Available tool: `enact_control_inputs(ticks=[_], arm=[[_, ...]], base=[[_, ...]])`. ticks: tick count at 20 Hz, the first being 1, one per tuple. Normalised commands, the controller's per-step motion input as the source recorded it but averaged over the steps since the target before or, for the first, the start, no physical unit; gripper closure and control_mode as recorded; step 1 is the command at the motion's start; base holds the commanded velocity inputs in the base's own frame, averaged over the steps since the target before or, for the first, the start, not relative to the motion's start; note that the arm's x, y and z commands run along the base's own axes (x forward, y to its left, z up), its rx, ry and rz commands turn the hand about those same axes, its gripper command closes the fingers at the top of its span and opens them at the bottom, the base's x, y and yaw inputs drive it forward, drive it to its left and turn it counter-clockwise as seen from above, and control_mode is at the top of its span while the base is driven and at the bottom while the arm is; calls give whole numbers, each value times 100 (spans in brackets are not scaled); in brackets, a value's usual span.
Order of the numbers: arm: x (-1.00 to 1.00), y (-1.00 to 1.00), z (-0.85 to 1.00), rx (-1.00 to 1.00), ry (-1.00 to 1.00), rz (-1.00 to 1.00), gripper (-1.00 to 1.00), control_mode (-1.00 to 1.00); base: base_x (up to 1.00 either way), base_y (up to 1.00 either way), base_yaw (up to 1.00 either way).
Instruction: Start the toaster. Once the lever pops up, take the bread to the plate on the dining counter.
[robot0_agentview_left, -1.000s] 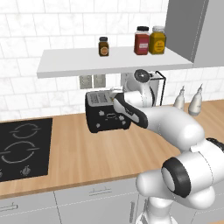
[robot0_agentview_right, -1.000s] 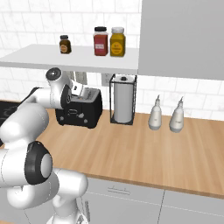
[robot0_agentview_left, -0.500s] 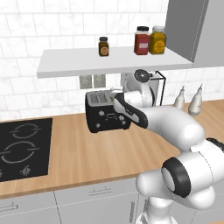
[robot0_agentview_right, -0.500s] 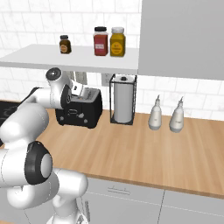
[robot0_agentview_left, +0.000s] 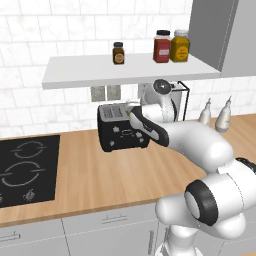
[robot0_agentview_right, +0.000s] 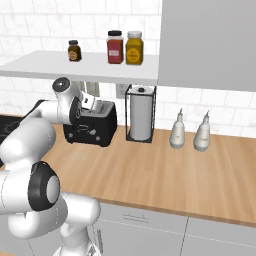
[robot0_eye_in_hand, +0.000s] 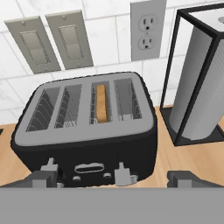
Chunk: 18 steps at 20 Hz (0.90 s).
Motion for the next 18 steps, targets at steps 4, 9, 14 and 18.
enact_control_inputs(ticks=[4,9,14,18], arm=[[0,0,0,0,0,0,-100,-100],[0,0,0,0,0,0,-100,-100],[0,0,0,0,0,0,-100,-100],[0,0,0,0,0,0,-100,-100]], base=[[0,0,0],[0,0,0],[0,0,0],[0,0,0]])
